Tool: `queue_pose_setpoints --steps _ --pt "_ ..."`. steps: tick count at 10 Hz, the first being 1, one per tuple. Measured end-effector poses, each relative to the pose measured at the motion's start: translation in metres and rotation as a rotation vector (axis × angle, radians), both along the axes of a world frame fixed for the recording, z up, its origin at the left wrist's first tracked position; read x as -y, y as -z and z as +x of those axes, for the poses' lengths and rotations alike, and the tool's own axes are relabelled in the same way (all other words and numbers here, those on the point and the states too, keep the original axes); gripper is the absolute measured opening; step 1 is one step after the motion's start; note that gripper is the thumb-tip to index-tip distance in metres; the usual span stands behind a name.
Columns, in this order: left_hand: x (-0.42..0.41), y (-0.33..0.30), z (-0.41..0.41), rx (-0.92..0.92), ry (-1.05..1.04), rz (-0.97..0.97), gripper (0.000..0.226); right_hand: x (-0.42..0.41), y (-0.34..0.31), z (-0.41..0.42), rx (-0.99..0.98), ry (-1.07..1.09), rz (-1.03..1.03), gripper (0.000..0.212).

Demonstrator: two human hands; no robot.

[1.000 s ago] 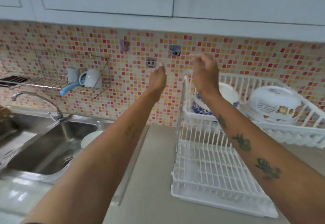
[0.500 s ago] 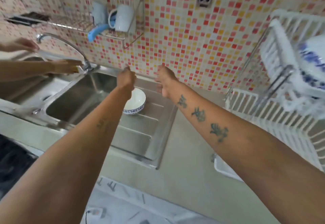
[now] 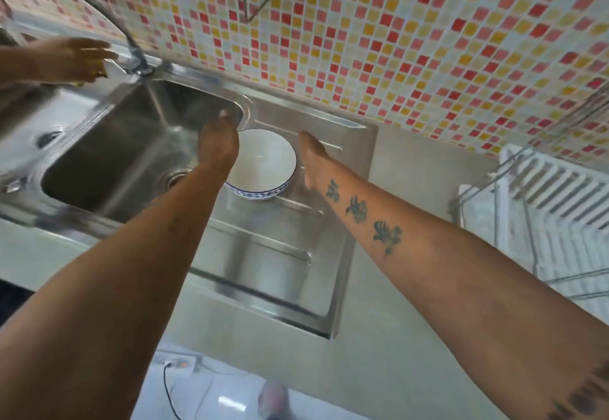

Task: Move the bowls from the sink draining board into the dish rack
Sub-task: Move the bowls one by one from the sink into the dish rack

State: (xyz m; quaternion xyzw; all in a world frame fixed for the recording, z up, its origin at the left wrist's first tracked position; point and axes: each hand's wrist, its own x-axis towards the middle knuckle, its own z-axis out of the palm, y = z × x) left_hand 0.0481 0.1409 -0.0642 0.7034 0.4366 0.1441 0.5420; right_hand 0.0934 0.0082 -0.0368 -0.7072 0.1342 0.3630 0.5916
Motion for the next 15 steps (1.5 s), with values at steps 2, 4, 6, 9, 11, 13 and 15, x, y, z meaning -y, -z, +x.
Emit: queue_pose_setpoints --steps 2,4,6,9,11,13,15 --pt "-0.014 0.027 0.009 -0.093 -0.035 -0.131 0.068 -0.026 0.051 0.024 -0.017 -0.004 -0.058 0.041" --pt "-0.015 0.037 0.009 -0.130 -0.108 -0.283 0.072 -0.042 0.090 0.041 0.040 -0.072 -0.151 0.057" --pt "-0.015 0.031 0.004 -0.093 -0.138 -0.411 0.071 -0.042 0.095 0.041 0.016 -0.064 -0.114 0.062" --pt "0.027 -0.001 -0.007 -0.083 -0.115 -0.488 0.063 0.002 0.032 0.025 0.029 0.053 -0.074 0.061" --pt "0.078 -0.077 -0.015 0.002 -0.050 -0.497 0.057 0.056 -0.054 0.005 0.186 0.117 0.094 0.072" --pt "0.112 -0.169 -0.026 0.223 0.116 -0.550 0.077 0.122 -0.155 -0.023 0.436 0.186 0.229 0.074" --pt "0.183 -0.273 -0.065 0.403 0.360 -0.556 0.060 0.203 -0.255 -0.063 0.712 0.196 0.389 0.061"
